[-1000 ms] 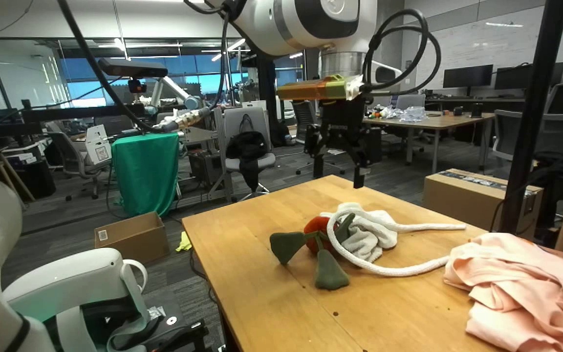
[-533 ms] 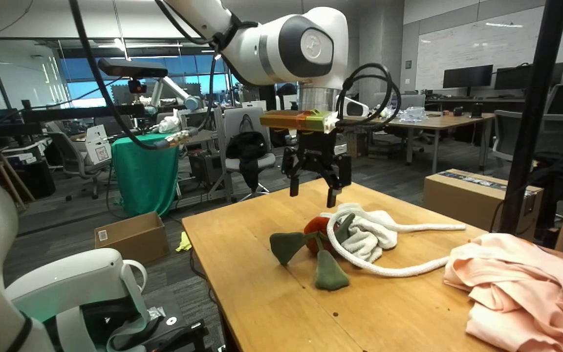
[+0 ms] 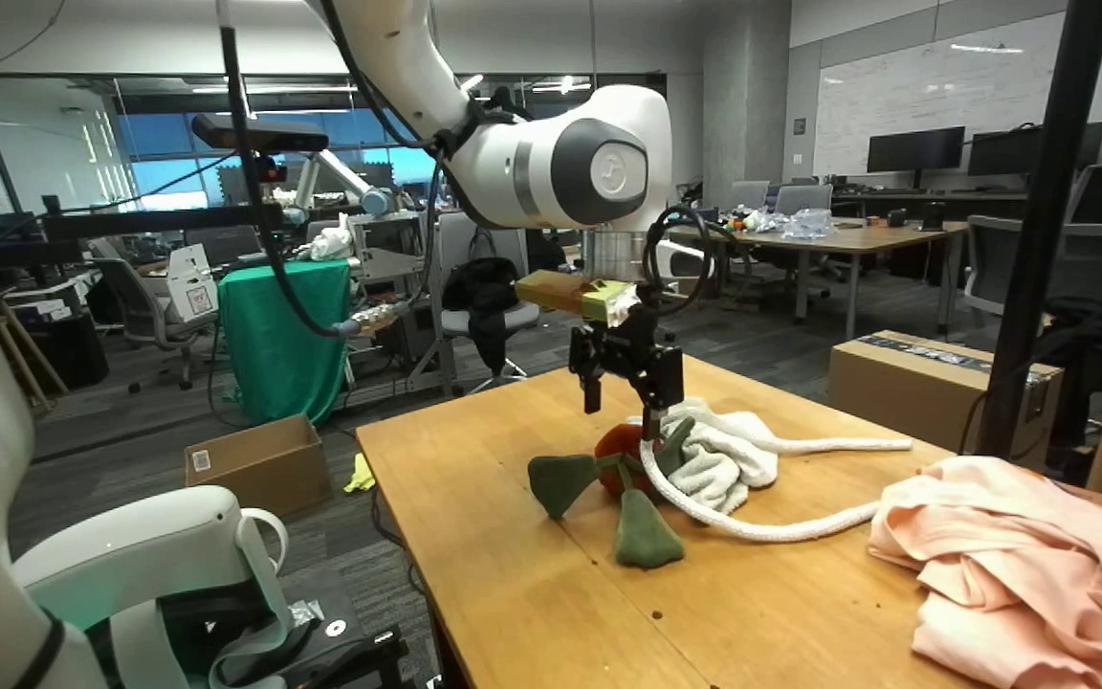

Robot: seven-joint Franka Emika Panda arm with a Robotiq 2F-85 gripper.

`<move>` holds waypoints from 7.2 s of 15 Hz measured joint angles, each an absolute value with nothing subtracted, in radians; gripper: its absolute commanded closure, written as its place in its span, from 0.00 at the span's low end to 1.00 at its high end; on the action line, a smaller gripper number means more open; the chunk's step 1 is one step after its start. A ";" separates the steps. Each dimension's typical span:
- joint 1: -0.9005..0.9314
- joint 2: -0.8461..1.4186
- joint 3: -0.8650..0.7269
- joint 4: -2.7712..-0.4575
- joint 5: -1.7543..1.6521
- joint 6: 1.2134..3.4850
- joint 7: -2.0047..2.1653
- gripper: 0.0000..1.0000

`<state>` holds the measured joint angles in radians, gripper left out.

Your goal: Separate the clothes, rope and plush toy on the table

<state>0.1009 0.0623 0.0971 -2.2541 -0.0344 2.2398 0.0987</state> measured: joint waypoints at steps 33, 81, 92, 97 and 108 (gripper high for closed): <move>0.143 0.091 0.098 -2.292 -0.135 2.392 0.853 0.00; 0.079 -0.039 0.049 -2.344 0.758 1.995 -0.329 0.81; 0.113 0.047 0.109 -2.218 0.623 1.868 -0.411 0.84; 0.155 0.095 0.165 -2.126 0.523 1.827 -0.409 0.85; 0.199 0.249 0.245 -1.940 0.433 1.737 -0.419 0.84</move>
